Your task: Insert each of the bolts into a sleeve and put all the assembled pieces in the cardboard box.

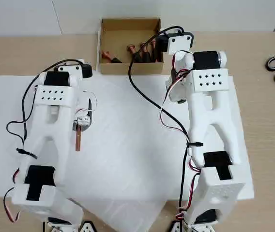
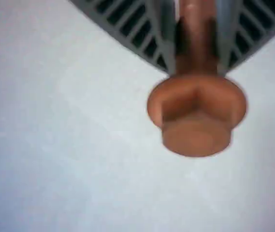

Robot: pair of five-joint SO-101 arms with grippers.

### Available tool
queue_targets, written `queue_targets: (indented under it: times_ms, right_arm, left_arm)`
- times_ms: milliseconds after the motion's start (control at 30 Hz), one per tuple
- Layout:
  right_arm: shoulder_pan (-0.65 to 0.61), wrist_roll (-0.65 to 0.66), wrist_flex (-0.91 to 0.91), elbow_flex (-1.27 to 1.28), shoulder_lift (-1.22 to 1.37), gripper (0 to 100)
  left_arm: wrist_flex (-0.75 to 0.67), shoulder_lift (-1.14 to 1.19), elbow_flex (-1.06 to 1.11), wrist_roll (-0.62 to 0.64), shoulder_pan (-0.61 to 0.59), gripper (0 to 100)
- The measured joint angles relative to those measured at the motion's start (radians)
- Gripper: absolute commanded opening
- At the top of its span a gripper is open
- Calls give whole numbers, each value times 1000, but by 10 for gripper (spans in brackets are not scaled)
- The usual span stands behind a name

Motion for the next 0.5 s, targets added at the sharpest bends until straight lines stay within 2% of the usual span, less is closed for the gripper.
queue_targets:
  times_ms: [133,500]
  right_arm:
    - [0,0,0,0,0,3]
    - [0,0,0,0,0,3]
  left_arm:
    - [0,0,0,78,-2,6]
    - [0,0,5,89,-12,6]
